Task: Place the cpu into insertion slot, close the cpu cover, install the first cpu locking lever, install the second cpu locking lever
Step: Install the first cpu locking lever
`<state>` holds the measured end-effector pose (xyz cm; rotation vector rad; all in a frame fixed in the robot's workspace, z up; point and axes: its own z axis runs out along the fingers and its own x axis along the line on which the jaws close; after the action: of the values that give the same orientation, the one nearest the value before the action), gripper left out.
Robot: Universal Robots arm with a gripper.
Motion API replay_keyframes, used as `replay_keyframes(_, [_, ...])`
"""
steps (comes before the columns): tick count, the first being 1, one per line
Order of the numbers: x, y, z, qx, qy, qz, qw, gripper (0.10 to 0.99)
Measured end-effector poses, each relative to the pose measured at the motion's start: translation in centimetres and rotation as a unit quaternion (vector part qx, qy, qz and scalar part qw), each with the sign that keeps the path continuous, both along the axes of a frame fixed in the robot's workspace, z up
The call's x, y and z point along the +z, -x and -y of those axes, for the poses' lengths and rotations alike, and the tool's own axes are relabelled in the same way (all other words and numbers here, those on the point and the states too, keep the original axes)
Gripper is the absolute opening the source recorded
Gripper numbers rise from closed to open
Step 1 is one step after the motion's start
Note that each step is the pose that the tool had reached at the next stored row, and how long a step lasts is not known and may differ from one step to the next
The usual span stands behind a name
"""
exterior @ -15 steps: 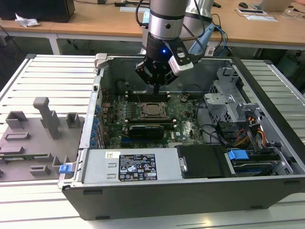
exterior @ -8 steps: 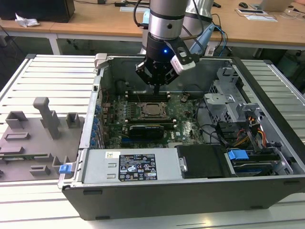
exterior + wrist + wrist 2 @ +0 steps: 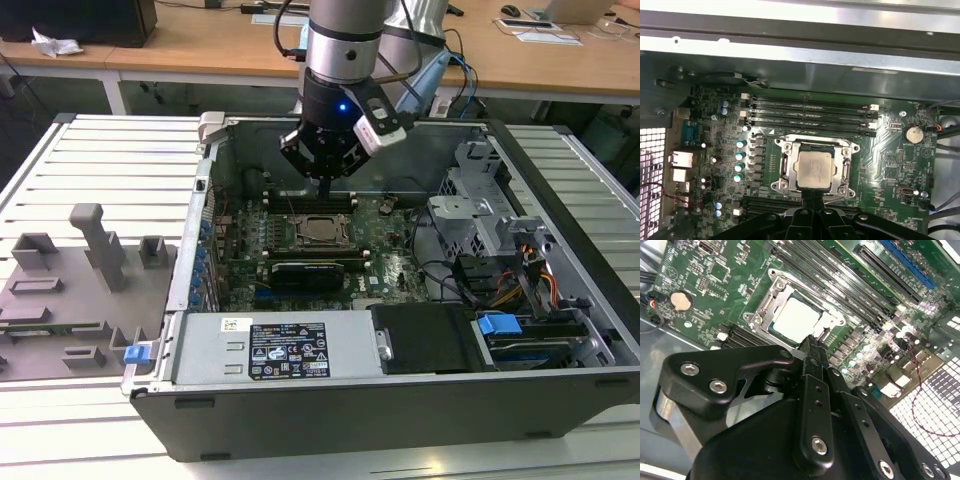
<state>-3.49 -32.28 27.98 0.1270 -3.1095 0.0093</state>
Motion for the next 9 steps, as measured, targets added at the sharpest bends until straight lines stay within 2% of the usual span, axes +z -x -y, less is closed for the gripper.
replay_keyframes(2, [0.0, 0.5, 0.0, 0.0, -0.0002, 0.0004, 1.0, 0.106])
replay_keyframes(5, [-0.01, 1.49, 0.0, 0.0, -0.0021, 0.0047, 1.0, 0.106])
replay_keyframes(8, [-0.04, 2.23, 0.0, 0.0, -0.0108, 0.0099, 0.9999, 0.106])
replay_keyframes(9, [-0.05, 2.38, 0.0, 0.0, -0.0118, 0.0108, 0.9999, 0.106])
